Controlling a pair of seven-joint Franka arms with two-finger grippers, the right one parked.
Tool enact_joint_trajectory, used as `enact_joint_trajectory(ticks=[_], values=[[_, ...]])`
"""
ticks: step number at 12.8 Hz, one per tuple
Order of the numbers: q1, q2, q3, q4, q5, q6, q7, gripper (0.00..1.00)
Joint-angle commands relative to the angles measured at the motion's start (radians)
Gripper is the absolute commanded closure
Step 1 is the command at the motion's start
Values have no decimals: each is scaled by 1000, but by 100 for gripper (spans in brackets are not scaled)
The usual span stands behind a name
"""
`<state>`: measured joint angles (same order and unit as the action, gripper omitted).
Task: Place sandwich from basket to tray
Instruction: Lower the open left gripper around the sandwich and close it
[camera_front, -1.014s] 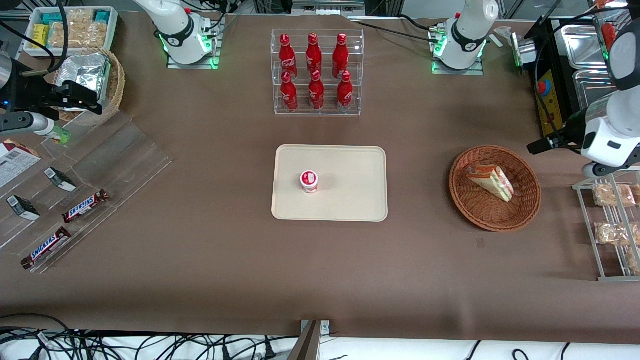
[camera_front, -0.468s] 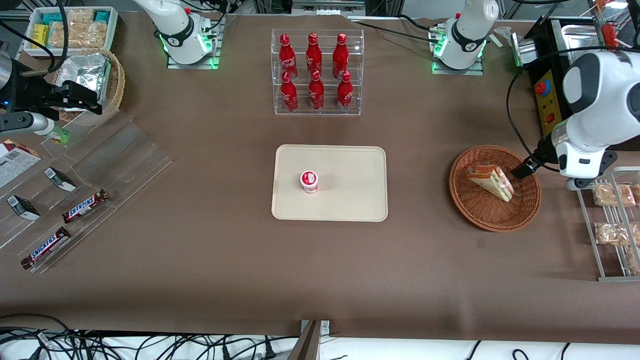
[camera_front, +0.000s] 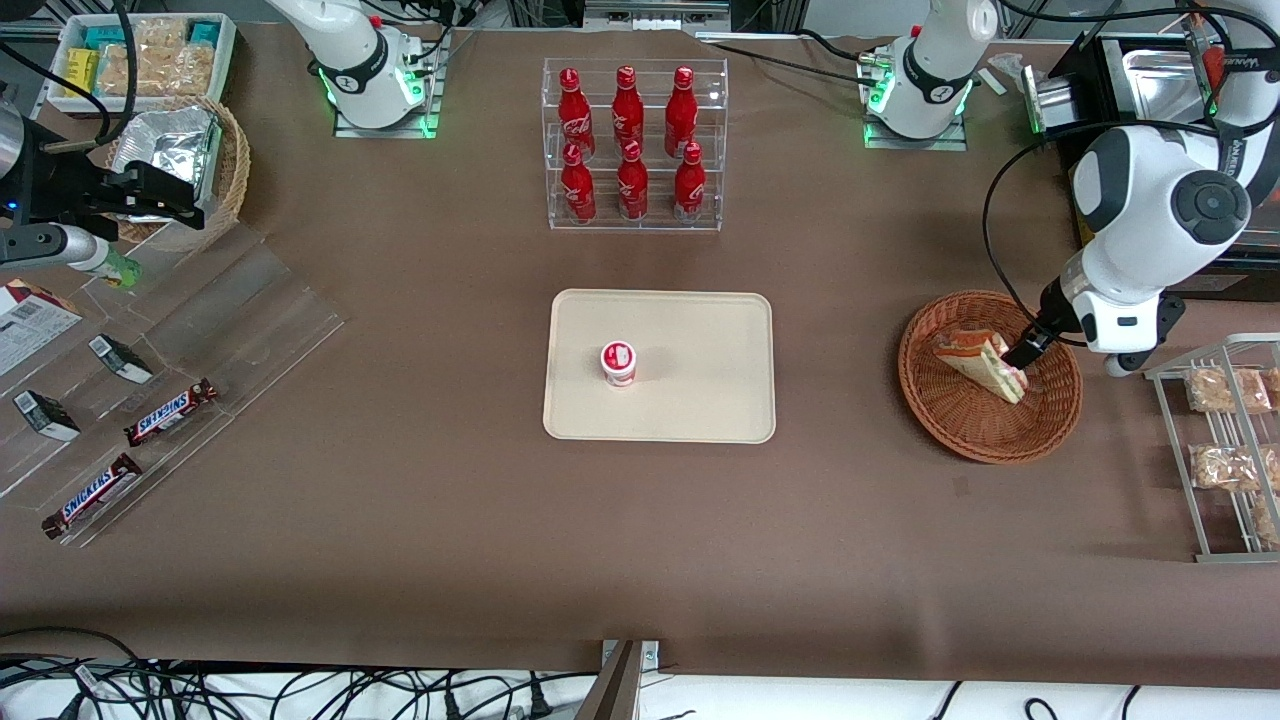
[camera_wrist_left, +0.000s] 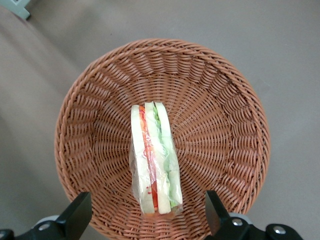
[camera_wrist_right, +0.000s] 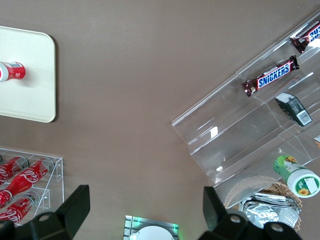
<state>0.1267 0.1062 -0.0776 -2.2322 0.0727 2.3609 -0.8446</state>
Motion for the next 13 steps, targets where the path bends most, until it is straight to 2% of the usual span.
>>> enact_joint_trajectory(ticks=[1,8,13], values=[[2,30,-5,-10,22,52,-33,0],[2,118,-4,-40,22,195,-62,0],[2,168,-2,-43,41,228,-60,0]])
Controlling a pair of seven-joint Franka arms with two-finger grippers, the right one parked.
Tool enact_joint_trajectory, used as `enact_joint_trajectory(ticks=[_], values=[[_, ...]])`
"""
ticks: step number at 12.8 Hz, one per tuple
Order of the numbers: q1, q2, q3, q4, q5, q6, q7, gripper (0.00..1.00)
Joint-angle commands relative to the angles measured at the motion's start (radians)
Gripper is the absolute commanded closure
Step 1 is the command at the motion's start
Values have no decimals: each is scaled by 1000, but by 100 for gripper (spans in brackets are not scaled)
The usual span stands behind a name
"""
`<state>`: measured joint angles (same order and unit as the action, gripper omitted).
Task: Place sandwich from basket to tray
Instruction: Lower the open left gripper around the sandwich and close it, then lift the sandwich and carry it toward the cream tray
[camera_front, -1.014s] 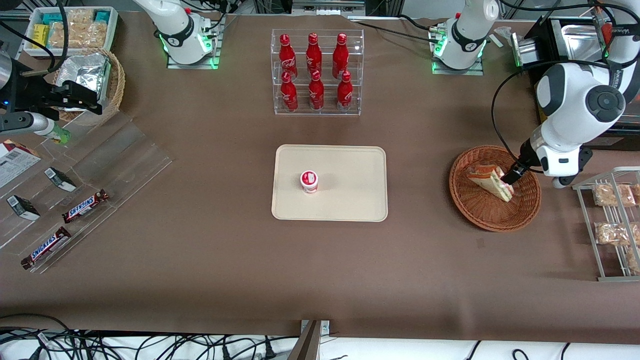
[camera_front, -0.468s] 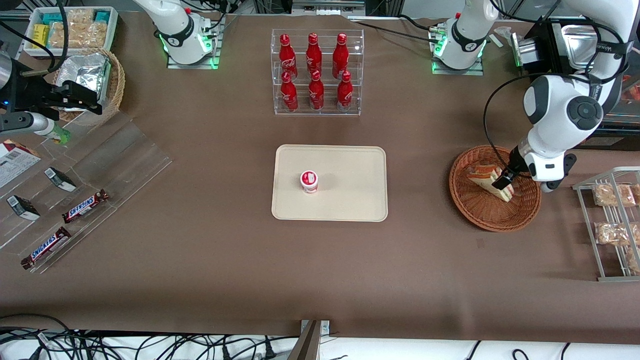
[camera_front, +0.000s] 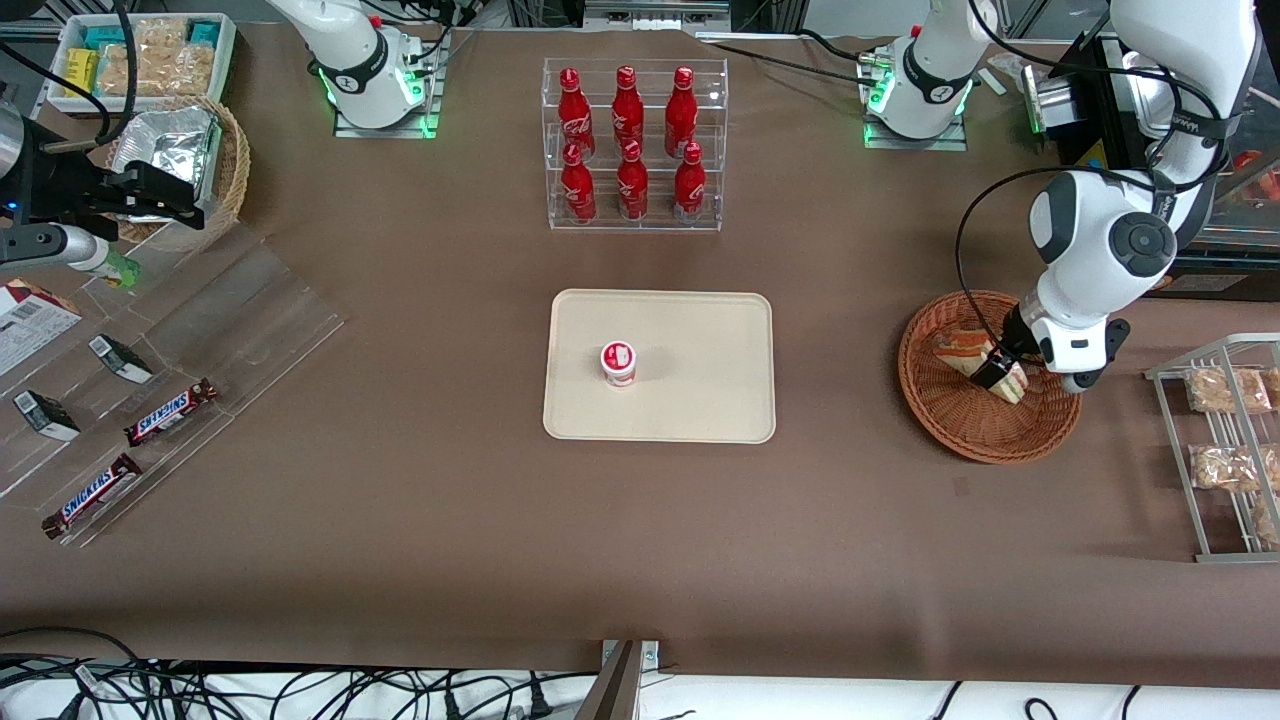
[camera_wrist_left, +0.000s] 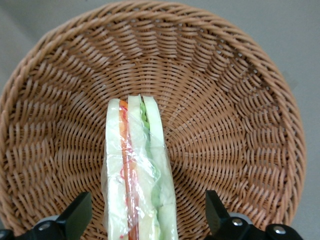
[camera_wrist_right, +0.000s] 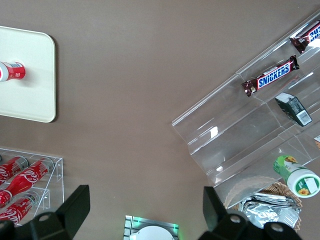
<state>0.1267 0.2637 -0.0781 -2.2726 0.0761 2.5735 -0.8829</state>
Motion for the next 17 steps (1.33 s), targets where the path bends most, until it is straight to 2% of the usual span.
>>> enact_joint_trajectory(ticks=[1,3,6,7,9,10,13,17], values=[[4,12,-2,-2,71,14,-24,0],[11,12,-2,-11,140,14,-25,0],[11,15,-2,-12,153,11,-27,0],[13,18,-2,-11,153,7,-28,15],[11,25,-2,-5,153,2,-68,79],[11,25,-3,-4,153,2,-106,100],[11,8,-5,5,154,-21,-111,100],[10,-34,-17,183,154,-370,63,100]])
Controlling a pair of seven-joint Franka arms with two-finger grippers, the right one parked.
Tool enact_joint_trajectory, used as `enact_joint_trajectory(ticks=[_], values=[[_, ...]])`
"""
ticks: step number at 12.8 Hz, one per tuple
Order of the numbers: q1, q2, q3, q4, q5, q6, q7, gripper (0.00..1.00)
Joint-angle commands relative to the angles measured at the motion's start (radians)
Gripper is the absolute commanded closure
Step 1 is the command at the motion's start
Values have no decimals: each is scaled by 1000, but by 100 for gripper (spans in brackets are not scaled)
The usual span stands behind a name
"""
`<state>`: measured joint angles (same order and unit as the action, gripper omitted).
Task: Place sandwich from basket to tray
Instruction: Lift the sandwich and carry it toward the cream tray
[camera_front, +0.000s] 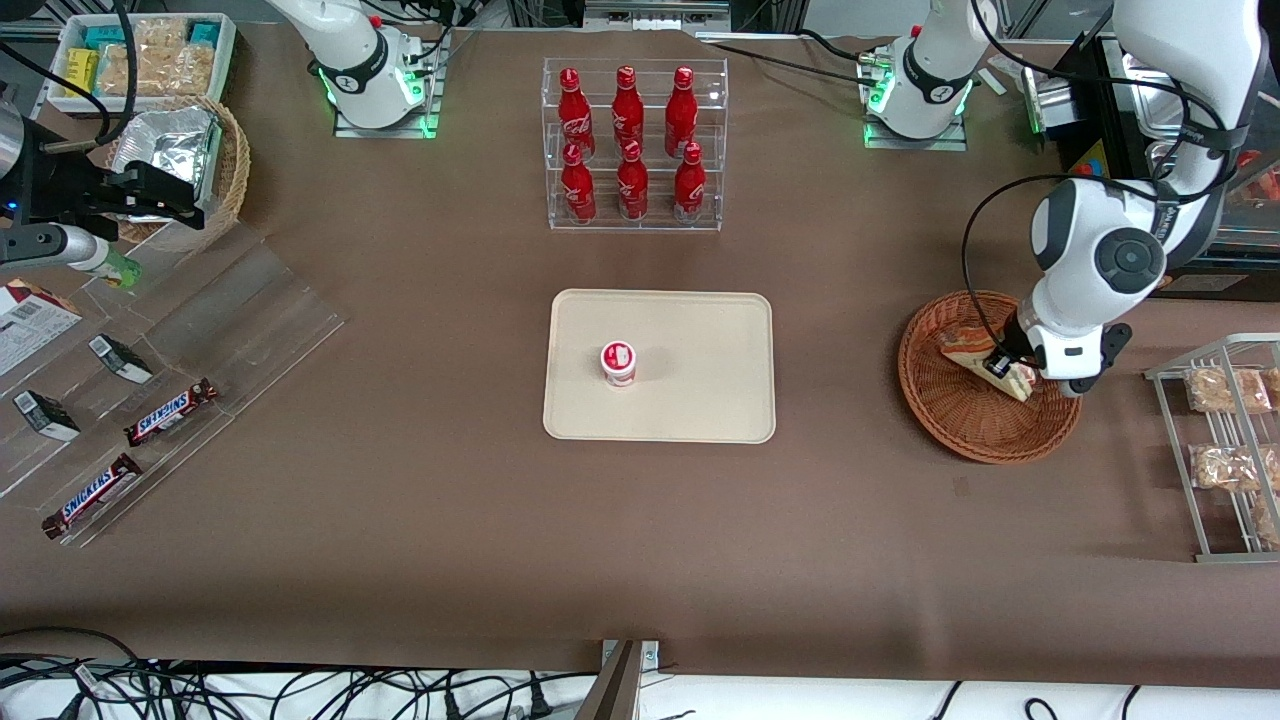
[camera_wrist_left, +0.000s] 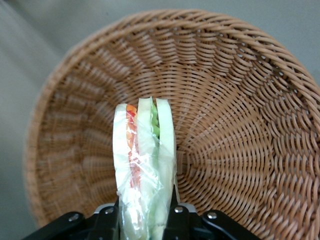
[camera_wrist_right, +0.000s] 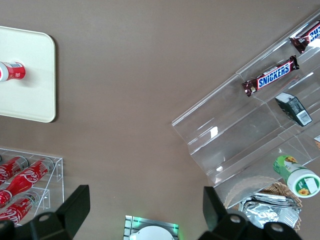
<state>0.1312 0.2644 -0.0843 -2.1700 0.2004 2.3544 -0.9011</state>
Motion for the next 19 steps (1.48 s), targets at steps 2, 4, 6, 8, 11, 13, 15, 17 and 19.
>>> enact_joint_trajectory(ticks=[2,4,6,8,11,13,15,17,19], values=[[1,-47,-26,172,16,-274,215,100],[-2,-45,-58,267,5,-389,330,100],[-4,-47,-90,323,-42,-446,407,100],[-4,-45,-162,361,-47,-477,427,100],[-8,-36,-291,381,-74,-474,433,100],[-18,-8,-377,391,-85,-460,432,100],[-30,6,-432,409,-85,-452,430,100],[-80,38,-445,438,-82,-451,423,100],[-169,111,-443,489,-75,-403,401,100]])
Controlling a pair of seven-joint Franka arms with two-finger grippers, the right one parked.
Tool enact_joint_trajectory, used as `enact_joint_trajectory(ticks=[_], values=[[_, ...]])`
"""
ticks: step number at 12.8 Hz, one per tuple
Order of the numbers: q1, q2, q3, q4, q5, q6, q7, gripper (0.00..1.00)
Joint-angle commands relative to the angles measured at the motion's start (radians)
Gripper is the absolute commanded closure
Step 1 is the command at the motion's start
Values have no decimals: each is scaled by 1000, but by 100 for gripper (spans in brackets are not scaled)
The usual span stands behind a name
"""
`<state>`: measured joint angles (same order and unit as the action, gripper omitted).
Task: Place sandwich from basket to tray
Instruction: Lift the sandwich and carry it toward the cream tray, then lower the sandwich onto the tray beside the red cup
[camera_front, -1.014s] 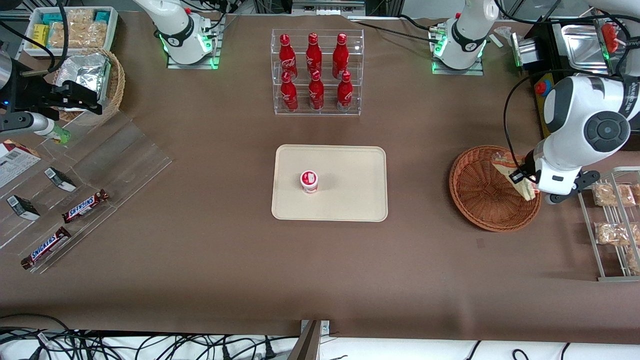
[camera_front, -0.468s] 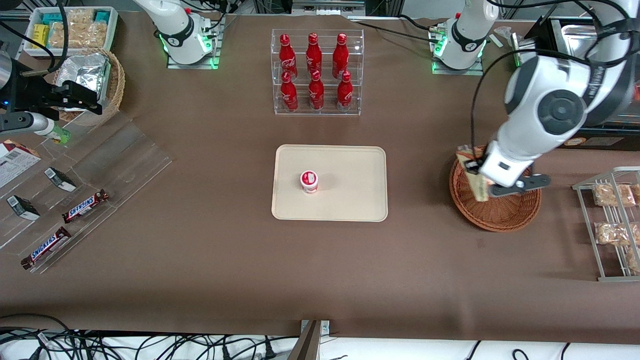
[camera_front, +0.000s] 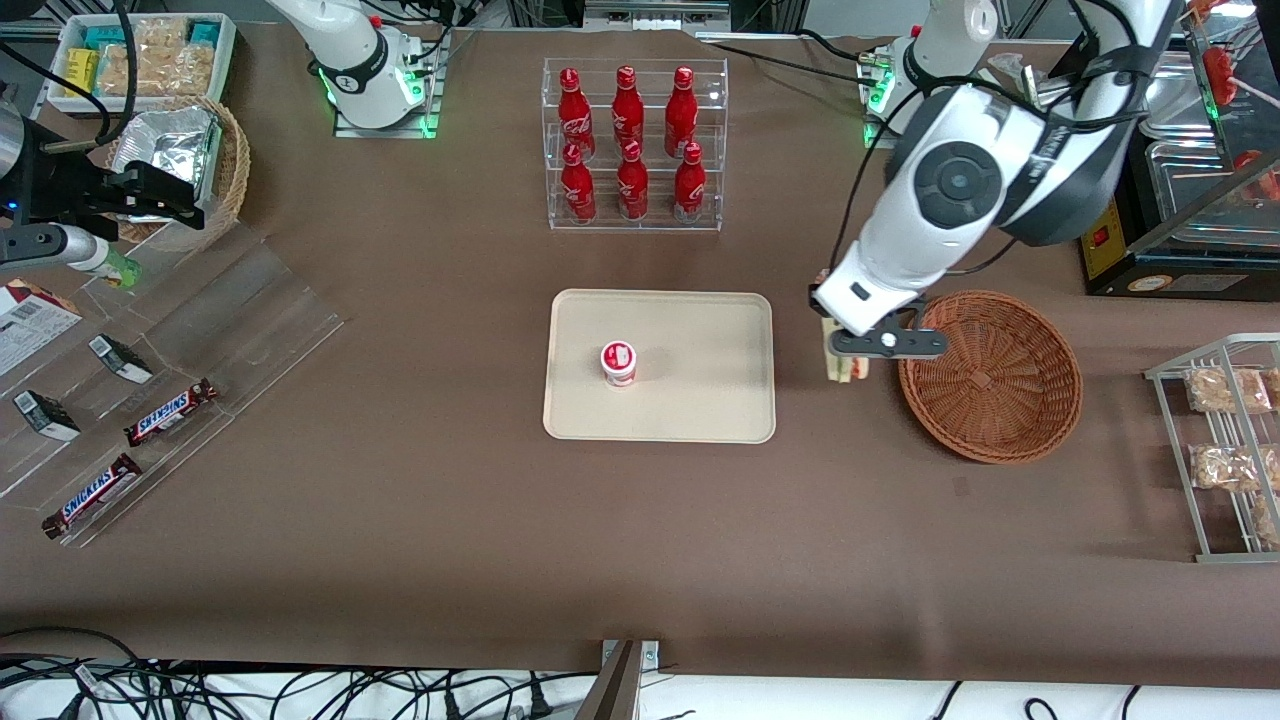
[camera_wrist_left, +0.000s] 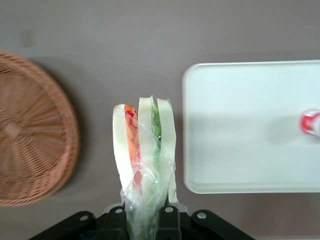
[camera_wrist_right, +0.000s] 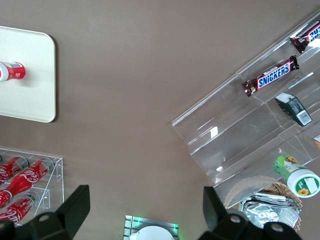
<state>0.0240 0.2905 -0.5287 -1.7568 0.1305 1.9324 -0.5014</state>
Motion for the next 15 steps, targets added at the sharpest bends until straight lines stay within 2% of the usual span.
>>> enact_joint_trajectory(ticks=[1,2,4,9,15], values=[[-103,120,6,83,0,57,-47,100],[-128,155,7,85,17,98,-84,100],[-159,215,3,86,105,141,-152,100],[-213,361,7,88,228,195,-238,100],[-216,449,9,143,264,195,-249,100]])
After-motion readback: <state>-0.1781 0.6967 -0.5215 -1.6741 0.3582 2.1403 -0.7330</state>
